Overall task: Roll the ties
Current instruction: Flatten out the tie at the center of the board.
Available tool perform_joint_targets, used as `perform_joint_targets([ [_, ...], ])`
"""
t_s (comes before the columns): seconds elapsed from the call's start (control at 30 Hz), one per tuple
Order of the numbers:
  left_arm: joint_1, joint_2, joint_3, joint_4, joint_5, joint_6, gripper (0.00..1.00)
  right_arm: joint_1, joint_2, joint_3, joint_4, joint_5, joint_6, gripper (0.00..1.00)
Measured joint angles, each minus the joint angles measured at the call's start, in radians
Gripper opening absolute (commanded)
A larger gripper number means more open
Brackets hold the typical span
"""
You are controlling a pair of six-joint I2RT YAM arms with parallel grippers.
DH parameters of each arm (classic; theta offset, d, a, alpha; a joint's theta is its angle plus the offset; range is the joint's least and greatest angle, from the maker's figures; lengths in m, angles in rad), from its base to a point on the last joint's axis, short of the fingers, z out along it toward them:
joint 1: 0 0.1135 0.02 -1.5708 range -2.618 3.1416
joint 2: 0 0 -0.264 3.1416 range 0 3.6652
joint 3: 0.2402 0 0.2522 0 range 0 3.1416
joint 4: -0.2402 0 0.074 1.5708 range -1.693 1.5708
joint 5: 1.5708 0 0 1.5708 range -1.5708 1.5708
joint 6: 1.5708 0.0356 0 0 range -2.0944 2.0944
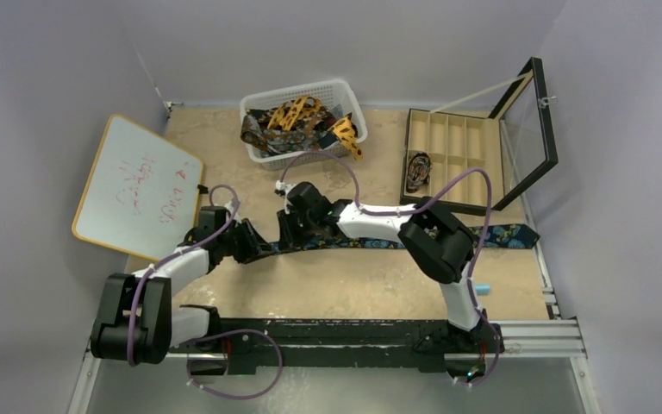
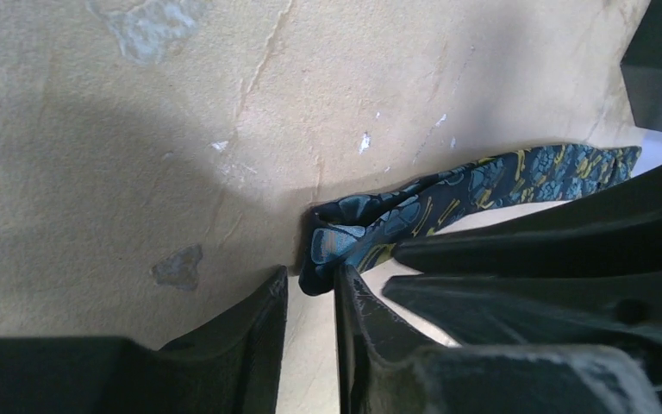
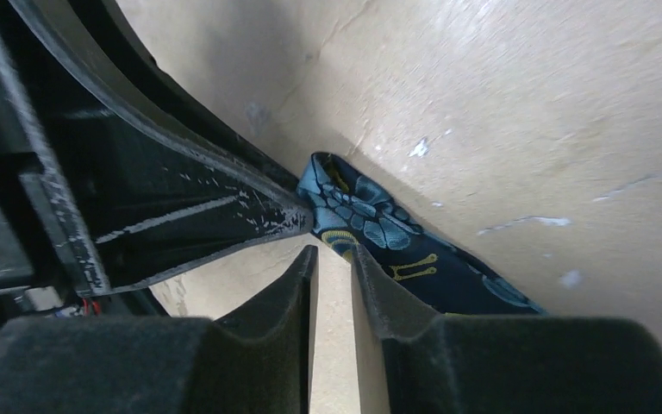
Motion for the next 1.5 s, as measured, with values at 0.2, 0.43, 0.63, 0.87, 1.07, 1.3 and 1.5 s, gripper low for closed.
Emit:
perform_joint_targets([
  [0.2, 0.0, 0.006, 0.001, -0.007, -0.005, 0.014, 0.11, 0.021, 0.067, 0.021, -0.011, 0.0, 0.007, 0.15],
  [0.43, 0.0, 0.042, 0.031, -0.022, 0.012, 0.033, 0.23, 0.02, 0.062, 0.043, -0.053, 0.043, 0.001, 0.2],
  [0.63, 0.0, -0.026, 0.057, -0.116, -0.017, 0.036, 0.42, 0.018, 0.002, 0.054, -0.122, 0.039, -0.006, 0.21],
  [0.87, 0.0, -0.089, 0.12, -0.176, -0.061, 0.032, 0.48, 0.016, -0.024, 0.104, -0.132, 0.09, 0.001, 0.18],
  [1.07, 0.0, -0.048, 0.126, -0.171, -0.062, 0.032, 0.48, 0.014, -0.011, 0.106, -0.133, 0.153, 0.009, 0.15],
  [1.3, 0.0, 0.036, 0.126, -0.146, -0.058, 0.032, 0.47, 0.013, 0.071, 0.102, -0.14, 0.196, 0.008, 0.14],
  [1.5, 0.0, 0.058, 0.122, -0.113, -0.033, 0.032, 0.47, 0.013, 0.069, 0.095, -0.134, 0.197, 0.008, 0.14],
])
